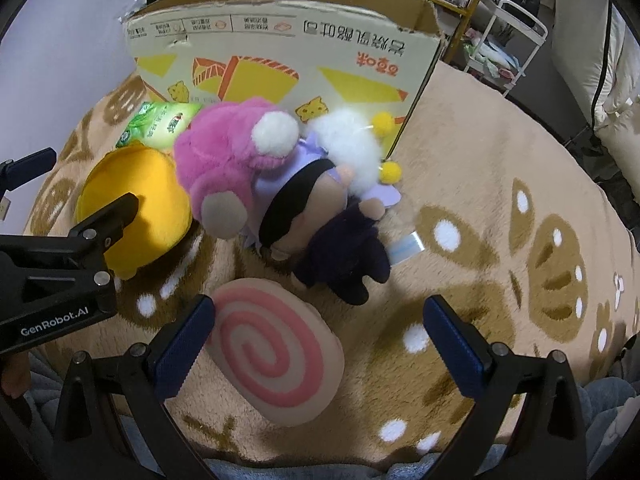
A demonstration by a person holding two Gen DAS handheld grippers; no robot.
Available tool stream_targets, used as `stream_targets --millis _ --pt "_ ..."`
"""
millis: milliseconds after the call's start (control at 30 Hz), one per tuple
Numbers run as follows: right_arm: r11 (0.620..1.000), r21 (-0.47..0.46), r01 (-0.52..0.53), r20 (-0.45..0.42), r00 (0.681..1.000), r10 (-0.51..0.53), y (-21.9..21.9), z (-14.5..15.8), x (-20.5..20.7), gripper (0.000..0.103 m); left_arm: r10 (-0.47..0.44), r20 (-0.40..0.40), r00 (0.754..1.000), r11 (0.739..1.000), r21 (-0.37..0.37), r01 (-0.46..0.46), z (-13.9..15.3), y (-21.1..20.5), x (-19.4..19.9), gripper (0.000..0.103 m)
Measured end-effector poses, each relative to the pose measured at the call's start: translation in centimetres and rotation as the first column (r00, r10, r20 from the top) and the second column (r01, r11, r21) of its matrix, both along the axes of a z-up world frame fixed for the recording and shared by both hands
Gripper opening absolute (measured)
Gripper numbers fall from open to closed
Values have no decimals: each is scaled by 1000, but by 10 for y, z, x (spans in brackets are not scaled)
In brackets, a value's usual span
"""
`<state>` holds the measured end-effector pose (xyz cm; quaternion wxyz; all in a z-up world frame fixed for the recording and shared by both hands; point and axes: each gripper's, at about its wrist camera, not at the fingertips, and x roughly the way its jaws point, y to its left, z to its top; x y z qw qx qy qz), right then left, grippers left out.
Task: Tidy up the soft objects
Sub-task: 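Grasp the yellow plush with the left tool while the right tool grasps the pink-swirl cushion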
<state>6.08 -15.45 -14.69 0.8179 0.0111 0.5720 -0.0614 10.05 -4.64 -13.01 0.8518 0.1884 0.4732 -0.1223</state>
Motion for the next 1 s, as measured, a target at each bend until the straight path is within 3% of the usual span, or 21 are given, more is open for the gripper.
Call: stream_targets --millis 333,533,567,600,633,667,867,1000 --pt "1000 21 -4 -32 999 4 3 -5 1 103 -33 -5 999 999 1 33 -4 -6 -6 97" --pt "999 43 12 -56 998 -9 -1 -9 1 103 -55 -37 998 997 -55 53 -3 -7 -7 78" --pt "999 44 12 -56 998 -9 -2 -9 0 103 -58 -50 997 996 -74 55 -3 -6 -7 71" --pt "999 43 11 -57 998 -8 -3 -10 0 103 -61 -70 996 993 -101 54 -3 -5 -6 55" --pt "999 40 8 -58 998 -6 -2 -10 0 103 -73 -101 992 988 -144 58 -2 -4 -5 49" --pt "999 41 -1 -61 998 4 -1 -11 1 103 -72 -120 990 985 -164 51 -2 -3 -5 48" --pt "990 126 -62 -101 992 75 8 -18 3 72 -63 -104 993 987 -153 47 2 -5 -11 46" --pt "988 140 -67 -86 993 80 6 -15 4 61 -55 -86 995 989 -141 42 7 -3 -15 44"
